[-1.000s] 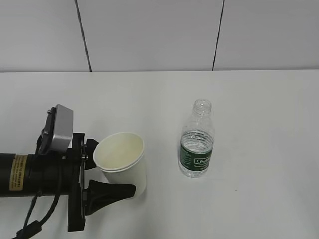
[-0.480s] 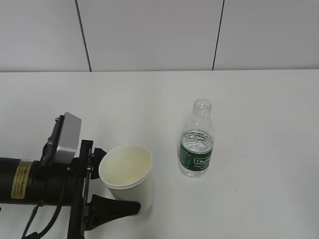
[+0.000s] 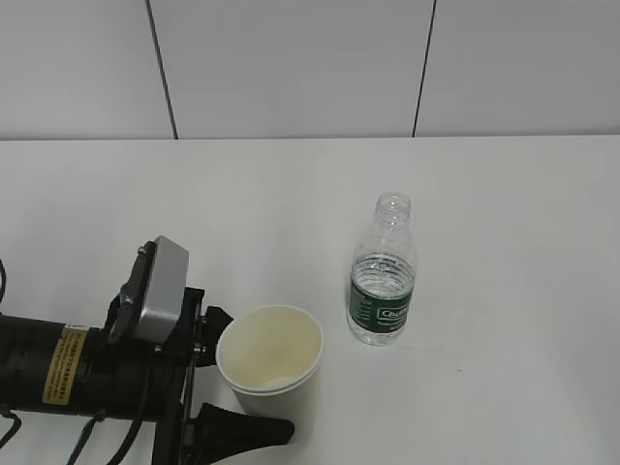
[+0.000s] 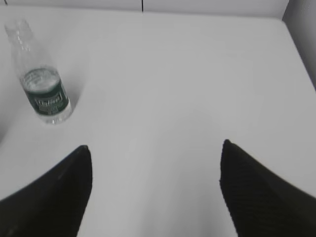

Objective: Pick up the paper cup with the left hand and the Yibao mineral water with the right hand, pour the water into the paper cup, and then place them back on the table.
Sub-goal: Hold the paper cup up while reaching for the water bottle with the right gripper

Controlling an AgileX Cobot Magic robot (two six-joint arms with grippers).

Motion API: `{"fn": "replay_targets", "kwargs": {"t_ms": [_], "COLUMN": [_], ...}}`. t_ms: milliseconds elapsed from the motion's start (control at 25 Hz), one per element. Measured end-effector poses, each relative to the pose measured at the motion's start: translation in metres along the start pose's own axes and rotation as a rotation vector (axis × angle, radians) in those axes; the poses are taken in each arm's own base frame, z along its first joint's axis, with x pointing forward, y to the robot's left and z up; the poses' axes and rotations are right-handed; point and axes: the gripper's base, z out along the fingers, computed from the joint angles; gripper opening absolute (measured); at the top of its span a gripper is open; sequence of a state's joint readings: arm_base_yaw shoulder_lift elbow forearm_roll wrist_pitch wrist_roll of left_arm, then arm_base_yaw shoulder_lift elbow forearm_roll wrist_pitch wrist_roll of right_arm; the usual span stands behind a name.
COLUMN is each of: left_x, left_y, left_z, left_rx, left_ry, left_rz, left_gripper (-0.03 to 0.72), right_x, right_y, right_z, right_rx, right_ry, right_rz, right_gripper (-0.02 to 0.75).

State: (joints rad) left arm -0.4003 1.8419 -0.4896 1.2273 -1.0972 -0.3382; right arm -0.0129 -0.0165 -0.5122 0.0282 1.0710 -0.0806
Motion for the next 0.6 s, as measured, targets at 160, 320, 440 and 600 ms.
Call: {"fn": "replay_targets", "kwargs": {"t_ms": [160,320,440,600], "left_x": [0.000,0.000,0.000,0.000], "left_y": [0.000,0.000,0.000,0.001], "left_z": [0.000,0.000,0.000,0.000], "left_rx": [-0.001,-0.001,-0.002,-0.007], "left_ry": [0.000,0.001,0.000,-0.002], "left_rz": [-0.001,-0.001,-0.001,-0.004], "left_gripper": [0.485,0.485,0.485,0.485], "right_x": [-0.013,-0.023,-0.034,-0.052], "right_y": [0.000,0.001,0.000,-0.003], "right_z": [0.004,0.013,0.027,0.047], "right_rx": [0.000,-0.005,0.001,0.030], "right_ry": [-0.174,-0.263,-0.250,-0.310], "right_rz": [-0.036,-0.062,-0.108,-0.160], "right_gripper": [0.592,0.592,0.592,0.592]}}
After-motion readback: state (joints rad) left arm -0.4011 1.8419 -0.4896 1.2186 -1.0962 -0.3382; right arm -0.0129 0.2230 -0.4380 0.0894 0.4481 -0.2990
